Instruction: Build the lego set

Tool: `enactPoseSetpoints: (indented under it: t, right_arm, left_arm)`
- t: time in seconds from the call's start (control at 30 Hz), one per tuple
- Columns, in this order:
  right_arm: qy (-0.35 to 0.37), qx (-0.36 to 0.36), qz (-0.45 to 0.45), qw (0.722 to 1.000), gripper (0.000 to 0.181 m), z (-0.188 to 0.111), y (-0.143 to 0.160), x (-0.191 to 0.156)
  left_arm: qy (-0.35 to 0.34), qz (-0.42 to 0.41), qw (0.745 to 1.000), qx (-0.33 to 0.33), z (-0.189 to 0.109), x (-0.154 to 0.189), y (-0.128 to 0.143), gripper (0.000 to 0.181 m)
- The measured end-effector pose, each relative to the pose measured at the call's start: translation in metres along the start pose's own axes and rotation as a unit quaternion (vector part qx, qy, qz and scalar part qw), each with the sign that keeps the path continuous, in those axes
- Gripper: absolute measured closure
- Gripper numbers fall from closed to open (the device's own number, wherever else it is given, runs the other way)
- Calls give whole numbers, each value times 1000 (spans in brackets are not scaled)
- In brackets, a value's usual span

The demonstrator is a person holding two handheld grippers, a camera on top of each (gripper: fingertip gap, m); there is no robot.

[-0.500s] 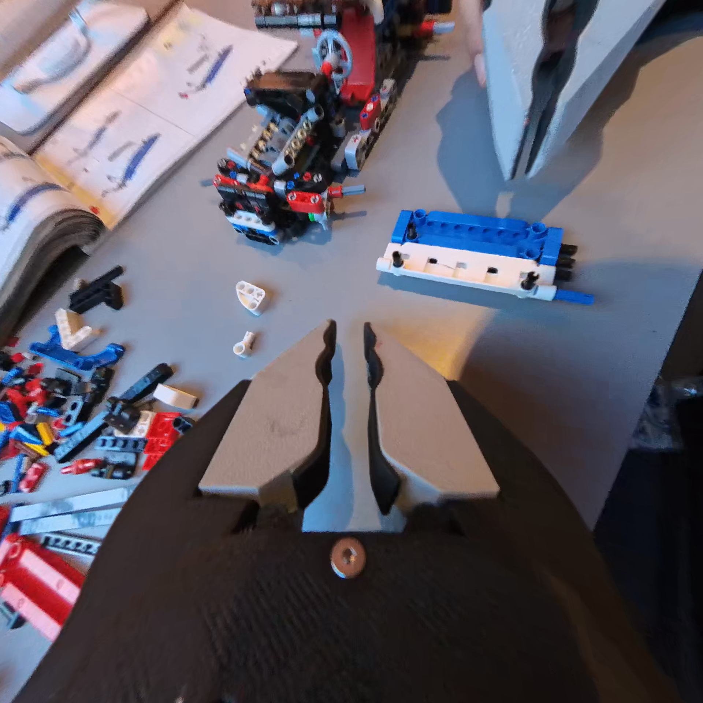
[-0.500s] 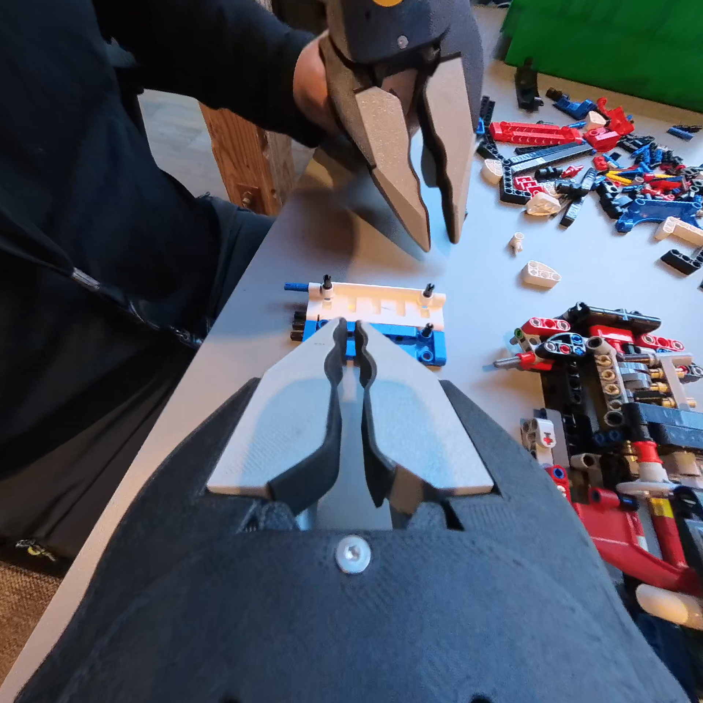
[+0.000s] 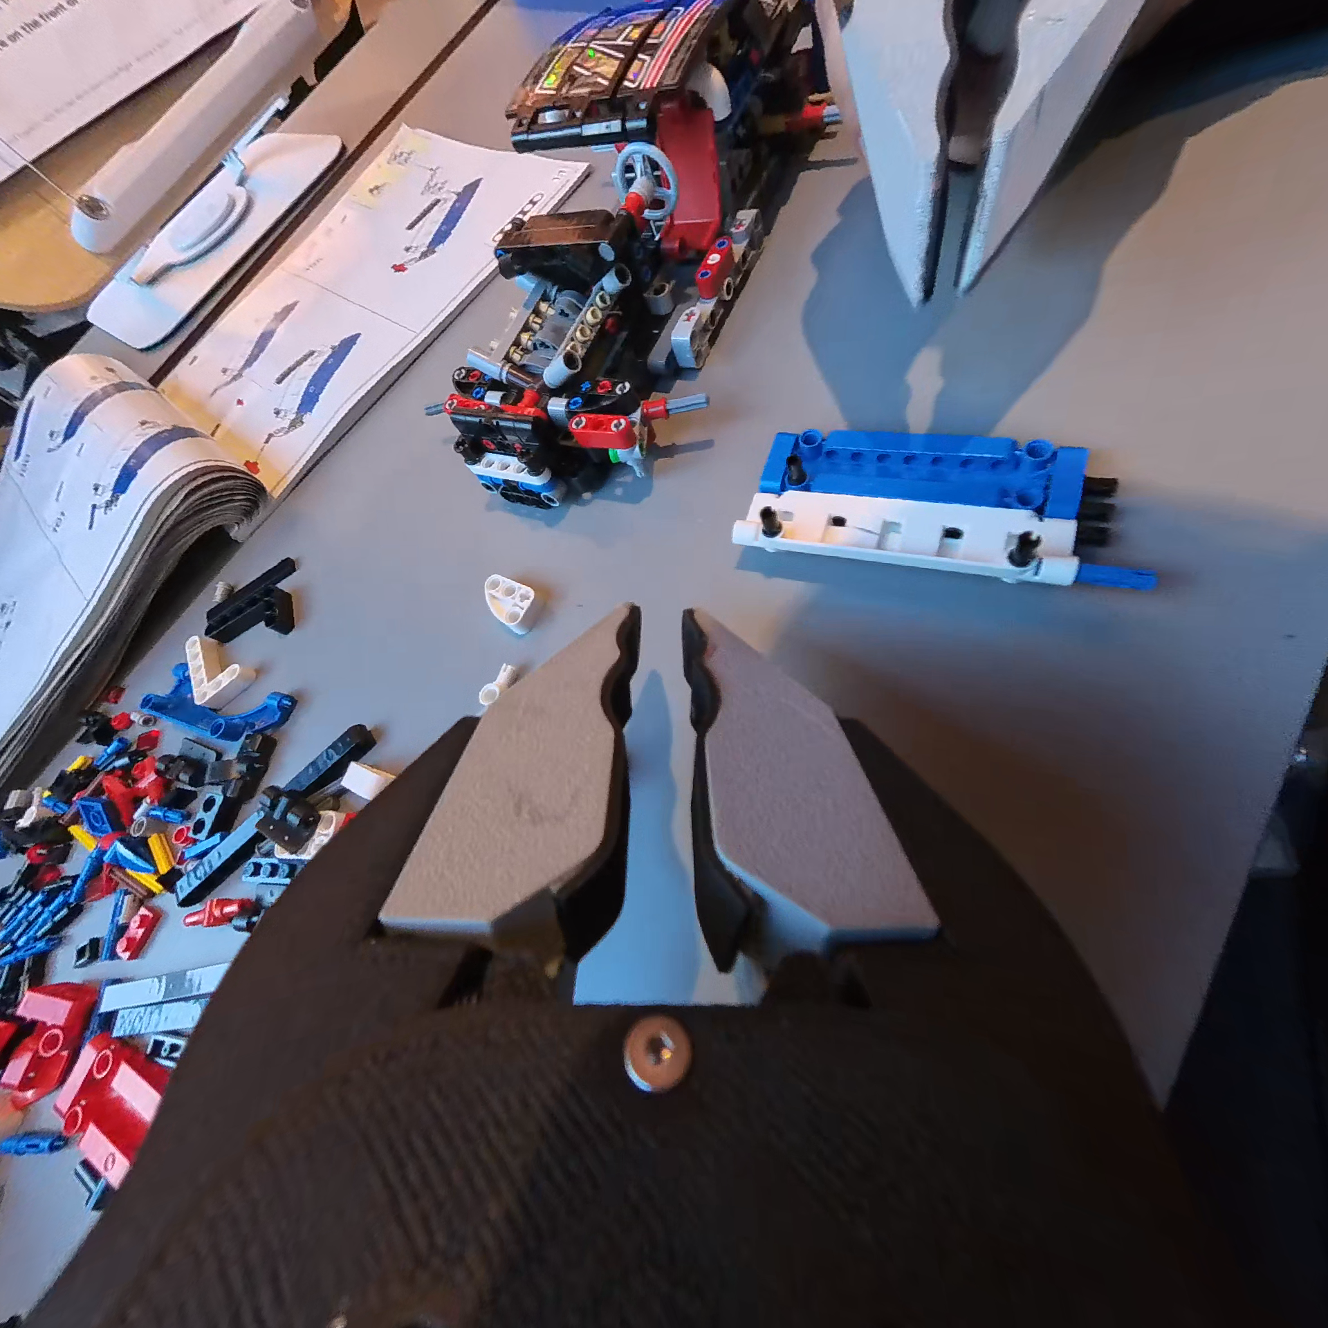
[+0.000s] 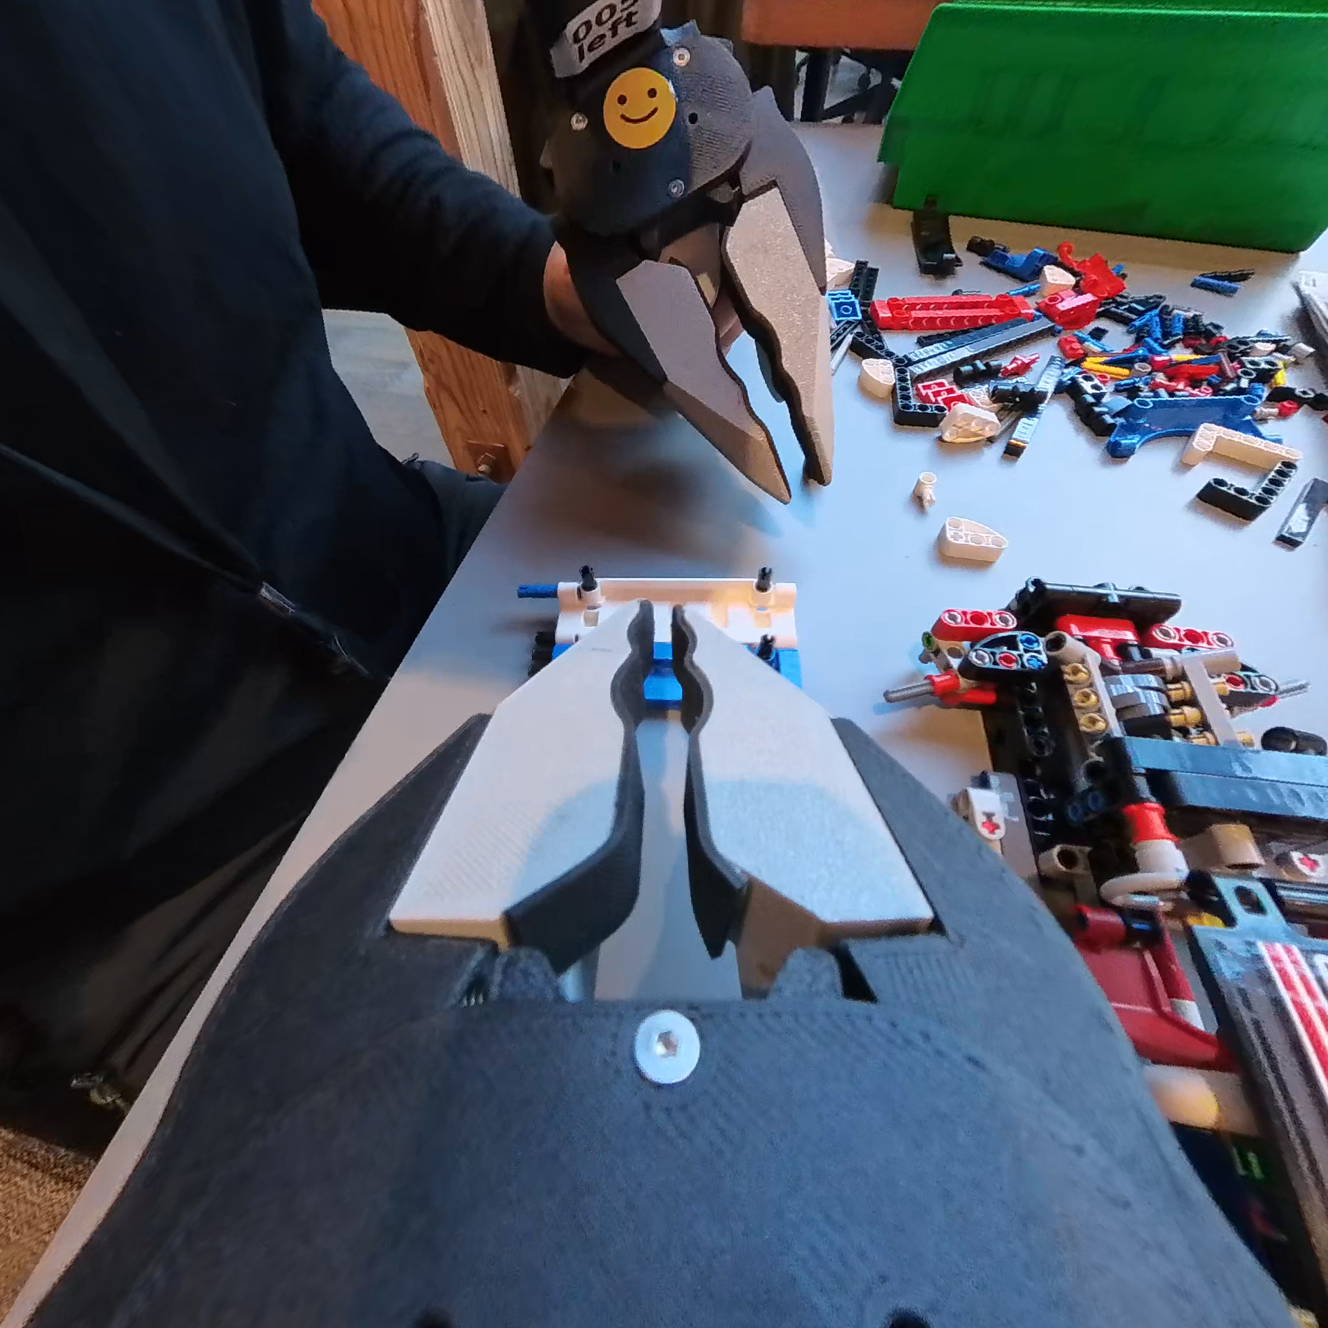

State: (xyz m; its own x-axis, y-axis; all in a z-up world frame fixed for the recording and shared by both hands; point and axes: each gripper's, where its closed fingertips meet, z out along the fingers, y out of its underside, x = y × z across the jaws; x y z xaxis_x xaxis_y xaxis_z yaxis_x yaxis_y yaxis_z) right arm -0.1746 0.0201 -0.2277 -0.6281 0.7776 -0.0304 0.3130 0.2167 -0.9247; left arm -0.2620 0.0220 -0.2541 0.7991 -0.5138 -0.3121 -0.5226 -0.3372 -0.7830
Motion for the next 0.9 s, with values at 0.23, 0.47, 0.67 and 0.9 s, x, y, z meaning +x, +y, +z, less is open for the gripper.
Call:
enactPoseSetpoints:
  t: [0.23,0.47,0.67,0.9]
  right_arm:
    - [11,18,11,1000,179,-4,-4,7]
    - [16,19,7,1000,179,-4,-4,7]
    - [23,25,13,999,180,-6,-6,11]
    - [22,-3,-6,1000,178,0,1,7]
  left_arm:
    - [3,-12,1000,6,0,-3,-2,174]
    - [7,-37,999,20,-3,-7,-4,173]
    - [6,-42,999,21,-3,-8,-4,173]
    - [5,-31,999,21,-3,-6,-5,172]
